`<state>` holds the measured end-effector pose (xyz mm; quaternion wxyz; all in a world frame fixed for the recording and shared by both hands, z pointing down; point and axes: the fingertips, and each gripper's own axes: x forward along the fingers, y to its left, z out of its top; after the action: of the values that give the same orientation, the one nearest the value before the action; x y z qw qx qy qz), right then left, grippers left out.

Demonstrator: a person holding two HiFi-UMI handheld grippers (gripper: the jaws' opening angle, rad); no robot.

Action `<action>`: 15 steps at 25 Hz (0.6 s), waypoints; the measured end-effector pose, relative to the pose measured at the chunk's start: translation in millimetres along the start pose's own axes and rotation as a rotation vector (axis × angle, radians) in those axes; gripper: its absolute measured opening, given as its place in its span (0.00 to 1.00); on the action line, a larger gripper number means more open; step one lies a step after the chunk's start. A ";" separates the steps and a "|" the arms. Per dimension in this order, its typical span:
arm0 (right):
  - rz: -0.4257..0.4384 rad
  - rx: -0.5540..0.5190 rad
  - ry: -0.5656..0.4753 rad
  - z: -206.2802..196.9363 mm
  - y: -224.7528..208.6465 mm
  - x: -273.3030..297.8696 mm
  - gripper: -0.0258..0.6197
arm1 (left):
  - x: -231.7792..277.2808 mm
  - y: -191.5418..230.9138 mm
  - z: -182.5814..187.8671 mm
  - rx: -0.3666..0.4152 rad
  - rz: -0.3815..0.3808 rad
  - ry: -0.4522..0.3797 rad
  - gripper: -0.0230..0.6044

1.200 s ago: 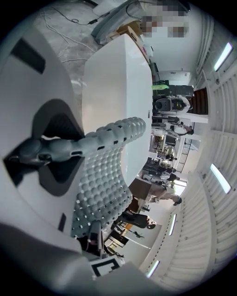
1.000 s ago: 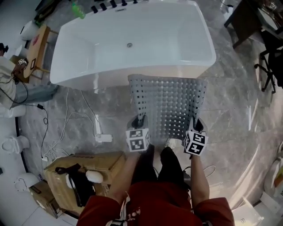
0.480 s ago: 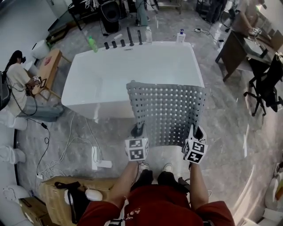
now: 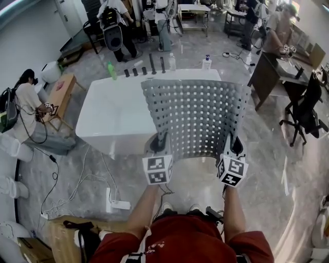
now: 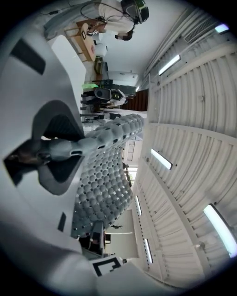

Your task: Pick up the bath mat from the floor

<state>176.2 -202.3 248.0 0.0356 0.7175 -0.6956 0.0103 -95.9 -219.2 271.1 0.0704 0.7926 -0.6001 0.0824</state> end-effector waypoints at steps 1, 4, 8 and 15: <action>-0.002 0.000 -0.029 13.3 -1.6 1.2 0.14 | -0.5 -1.1 14.0 0.007 0.001 -0.028 0.17; -0.004 0.006 -0.119 53.3 -6.2 3.4 0.14 | -5.2 -3.1 55.9 0.037 0.014 -0.123 0.17; -0.010 0.020 -0.239 100.6 -3.2 -4.6 0.14 | -22.2 5.6 100.1 0.059 0.029 -0.248 0.17; -0.022 0.021 -0.457 160.5 -5.9 -32.3 0.14 | -57.6 6.5 158.3 0.125 0.089 -0.465 0.17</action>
<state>175.4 -180.4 85.7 -0.1305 0.7089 -0.6776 -0.1458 -110.2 -200.2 104.2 -0.1225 0.7657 -0.6283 -0.0622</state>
